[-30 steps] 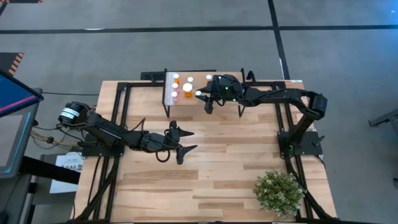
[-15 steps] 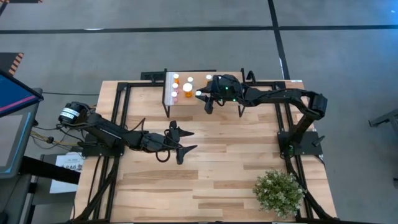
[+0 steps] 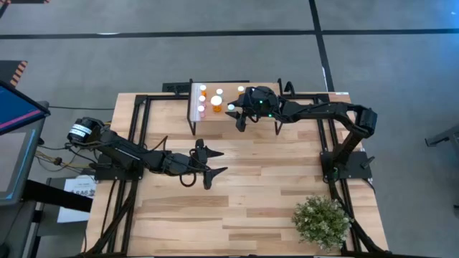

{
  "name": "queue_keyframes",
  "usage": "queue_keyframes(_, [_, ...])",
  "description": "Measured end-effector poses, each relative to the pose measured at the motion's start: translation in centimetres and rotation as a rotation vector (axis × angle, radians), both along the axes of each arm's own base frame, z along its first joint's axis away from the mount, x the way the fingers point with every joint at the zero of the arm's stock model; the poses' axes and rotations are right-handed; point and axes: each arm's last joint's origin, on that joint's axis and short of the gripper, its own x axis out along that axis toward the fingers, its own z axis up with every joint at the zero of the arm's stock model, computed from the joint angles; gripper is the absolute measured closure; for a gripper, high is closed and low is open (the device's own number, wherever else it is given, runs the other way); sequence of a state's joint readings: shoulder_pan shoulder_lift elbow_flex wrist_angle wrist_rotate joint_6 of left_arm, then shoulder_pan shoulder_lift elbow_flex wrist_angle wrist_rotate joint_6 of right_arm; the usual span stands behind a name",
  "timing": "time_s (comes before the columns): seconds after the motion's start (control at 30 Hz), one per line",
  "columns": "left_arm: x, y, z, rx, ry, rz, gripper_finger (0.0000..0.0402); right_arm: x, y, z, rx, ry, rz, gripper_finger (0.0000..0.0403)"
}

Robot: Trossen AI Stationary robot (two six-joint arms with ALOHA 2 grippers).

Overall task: Pick and place medicine bottles onto shelf by color
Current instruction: Put the blue pill bottle on the shelf, then return to Home Position

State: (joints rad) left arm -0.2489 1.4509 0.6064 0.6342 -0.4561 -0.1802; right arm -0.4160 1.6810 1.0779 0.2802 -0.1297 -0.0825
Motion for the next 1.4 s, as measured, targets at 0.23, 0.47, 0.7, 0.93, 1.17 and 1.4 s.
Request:
queue_keyframes(0.23, [0.0,0.0,0.0,0.0,0.001,0.0,0.0134,-0.3,0.0,0.7,-0.005,-0.018,-0.007,0.019])
queue_keyframes(0.47, [0.0,0.0,0.0,-0.001,-0.005,0.0,0.0134,-1.4,0.5,2.7,-0.012,-0.051,-0.01,0.0186])
queue_keyframes(0.7, [0.0,0.0,0.0,-0.001,-0.006,0.0,0.0134,-2.0,1.9,4.6,-0.026,-0.097,0.025,0.0186])
queue_keyframes(0.93, [-1.0,0.0,1.9,0.021,-0.028,-0.105,0.0141,-3.8,4.7,8.1,-0.03,-0.187,0.202,0.0188])
queue_keyframes(1.17, [-5.0,1.0,6.0,0.066,-0.047,-0.124,0.0174,-8.0,7.6,9.5,-0.04,-0.193,0.259,0.0216])
queue_keyframes(1.4, [-10.1,2.2,9.4,0.073,-0.108,-0.138,0.0215,-13.7,10.0,8.8,-0.052,-0.257,0.278,0.0251])
